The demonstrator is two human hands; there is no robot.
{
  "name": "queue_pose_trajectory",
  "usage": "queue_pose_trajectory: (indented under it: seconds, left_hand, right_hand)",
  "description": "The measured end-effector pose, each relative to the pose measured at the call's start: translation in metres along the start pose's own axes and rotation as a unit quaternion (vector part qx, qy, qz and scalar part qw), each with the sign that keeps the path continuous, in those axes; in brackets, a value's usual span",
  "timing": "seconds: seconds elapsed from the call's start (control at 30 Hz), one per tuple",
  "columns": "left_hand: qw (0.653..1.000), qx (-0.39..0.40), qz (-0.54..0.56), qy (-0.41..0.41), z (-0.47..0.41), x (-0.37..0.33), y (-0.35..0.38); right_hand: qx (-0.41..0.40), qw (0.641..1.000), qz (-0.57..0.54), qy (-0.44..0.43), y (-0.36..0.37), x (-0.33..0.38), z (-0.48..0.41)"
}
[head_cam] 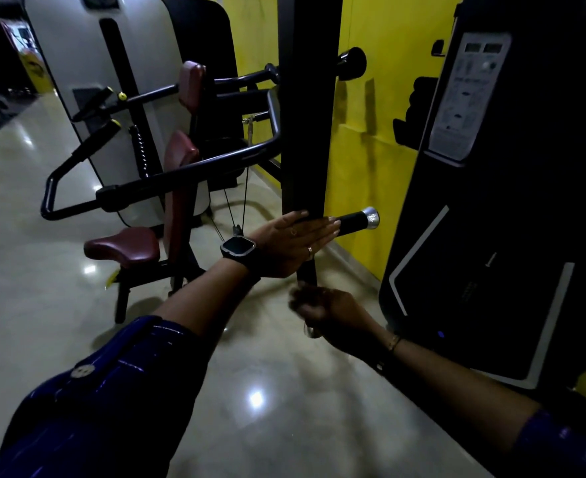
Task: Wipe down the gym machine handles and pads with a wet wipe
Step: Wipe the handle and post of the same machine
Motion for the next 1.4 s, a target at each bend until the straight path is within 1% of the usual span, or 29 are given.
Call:
queue_pose_trajectory:
  seconds: [0.03, 0.07, 0.1, 0.13, 0.17, 0.23, 0.3, 0.33, 0.37, 0.4, 0.47, 0.53, 0.6, 0.63, 0.73, 0.83, 0.9, 0.93, 0.97, 1.0, 1.07, 1.1, 1.13, 1.17, 1.2, 1.23, 1.27, 1.33, 1.4]
  left_hand:
    - [1.000, 0.004, 0.000, 0.003, 0.000, 0.000, 0.000]
    - [1.000, 0.007, -0.002, 0.006, 0.000, 0.000, -0.001]
    - [1.000, 0.009, -0.005, 0.010, 0.000, 0.000, -0.002]
    - [1.000, 0.010, -0.008, 0.013, 0.000, 0.000, -0.002]
    - [1.000, 0.012, -0.009, 0.016, 0.000, 0.000, -0.003]
    - [1.000, 0.012, -0.013, 0.016, 0.000, -0.001, -0.003]
    - [1.000, 0.005, -0.011, 0.006, 0.000, -0.002, -0.002]
    - [1.000, 0.002, -0.005, -0.001, 0.000, -0.003, -0.002]
    - [1.000, 0.003, 0.002, -0.007, 0.000, -0.004, 0.000]
    - [1.000, 0.004, 0.010, -0.013, 0.000, -0.005, 0.000]
    - [1.000, 0.004, 0.020, -0.021, 0.000, -0.006, 0.000]
    - [0.999, 0.001, 0.020, -0.026, 0.000, -0.006, 0.000]
    - [1.000, -0.003, 0.014, -0.026, -0.002, -0.005, -0.001]
    - [1.000, -0.003, 0.004, -0.024, -0.002, -0.005, -0.002]
    - [1.000, 0.008, -0.009, -0.026, 0.000, -0.005, -0.005]
    - [0.999, 0.030, 0.015, -0.041, 0.000, -0.006, -0.004]
    - [0.998, 0.040, 0.014, -0.048, -0.001, -0.006, -0.005]
    - [0.998, 0.044, 0.009, -0.053, -0.001, -0.005, -0.006]
    - [0.997, 0.047, 0.005, -0.056, -0.002, -0.005, -0.006]
    - [0.997, 0.049, 0.002, -0.059, -0.002, -0.005, -0.007]
    - [0.997, 0.049, -0.003, -0.060, -0.003, -0.005, -0.008]
    - [0.997, 0.050, -0.004, -0.061, -0.003, -0.005, -0.009]
    - [0.997, 0.050, -0.004, -0.062, -0.003, -0.005, -0.009]
    - [0.997, 0.051, -0.004, -0.063, -0.004, -0.005, -0.009]
    - [0.997, 0.051, -0.006, -0.065, -0.004, -0.005, -0.009]
    - [0.997, 0.050, -0.007, -0.066, -0.004, -0.006, -0.009]
    - [0.997, 0.049, -0.007, -0.067, -0.004, -0.006, -0.009]
    - [0.997, 0.045, -0.003, -0.066, -0.004, -0.006, -0.009]
    - [0.997, 0.042, -0.002, -0.065, -0.004, -0.006, -0.009]
  right_hand:
    - [0.066, 0.992, 0.084, -0.070, 0.000, 0.006, -0.003]
    - [0.097, 0.958, 0.205, -0.175, 0.001, 0.007, -0.005]
    - [0.089, 0.893, 0.335, -0.285, 0.008, -0.001, -0.008]
    - [0.058, 0.812, 0.441, -0.377, 0.016, -0.006, -0.008]
    - [0.016, 0.749, 0.498, -0.437, 0.020, -0.010, -0.009]
    - [0.000, 0.701, 0.569, -0.431, 0.025, -0.018, -0.012]
    - [0.014, 0.687, 0.606, -0.400, 0.029, -0.026, -0.005]
    - [0.022, 0.663, 0.628, -0.407, 0.036, -0.036, 0.006]
    - [0.031, 0.626, 0.655, -0.421, 0.045, -0.046, 0.020]
    - [0.062, 0.605, 0.670, -0.426, 0.052, -0.054, 0.031]
    - [0.088, 0.585, 0.675, -0.441, 0.058, -0.063, 0.043]
    - [0.068, 0.607, 0.653, -0.448, 0.053, -0.052, 0.037]
    - [0.010, 0.655, 0.597, -0.464, 0.046, -0.033, 0.018]
    - [-0.017, 0.669, 0.587, -0.456, 0.041, -0.023, 0.007]
    - [-0.043, 0.669, 0.607, -0.427, 0.034, -0.021, -0.007]
    - [0.009, 0.656, 0.617, -0.434, 0.050, -0.057, 0.028]
    - [0.057, 0.632, 0.634, -0.443, 0.059, -0.080, 0.059]
    - [0.060, 0.633, 0.632, -0.443, 0.057, -0.086, 0.069]
    - [0.044, 0.652, 0.619, -0.435, 0.051, -0.089, 0.073]
    - [0.009, 0.690, 0.586, -0.426, 0.043, -0.089, 0.074]
    - [-0.061, 0.780, 0.501, -0.371, 0.023, -0.090, 0.064]
    - [-0.093, 0.828, 0.453, -0.315, 0.014, -0.091, 0.057]
    - [-0.129, 0.886, 0.379, -0.234, 0.004, -0.094, 0.047]
    - [-0.152, 0.943, 0.270, -0.122, -0.007, -0.095, 0.035]
    - [-0.156, 0.978, 0.135, -0.009, -0.014, -0.095, 0.022]
    - [-0.149, 0.986, 0.004, 0.080, -0.018, -0.089, 0.008]
    - [-0.135, 0.974, -0.116, 0.138, -0.020, -0.079, -0.005]
    - [-0.112, 0.932, -0.298, 0.175, -0.019, -0.052, -0.030]
    - [-0.077, 0.901, -0.390, 0.175, -0.015, -0.025, -0.046]
Point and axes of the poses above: each hand's wrist, its own z-axis away from the middle knuckle, its own y-axis out of the palm, x = y × z, the point moved 4 cm from there along -z, towards the middle knuckle, and after that the axes turned 2 degrees about z, right-handed, at the moved point
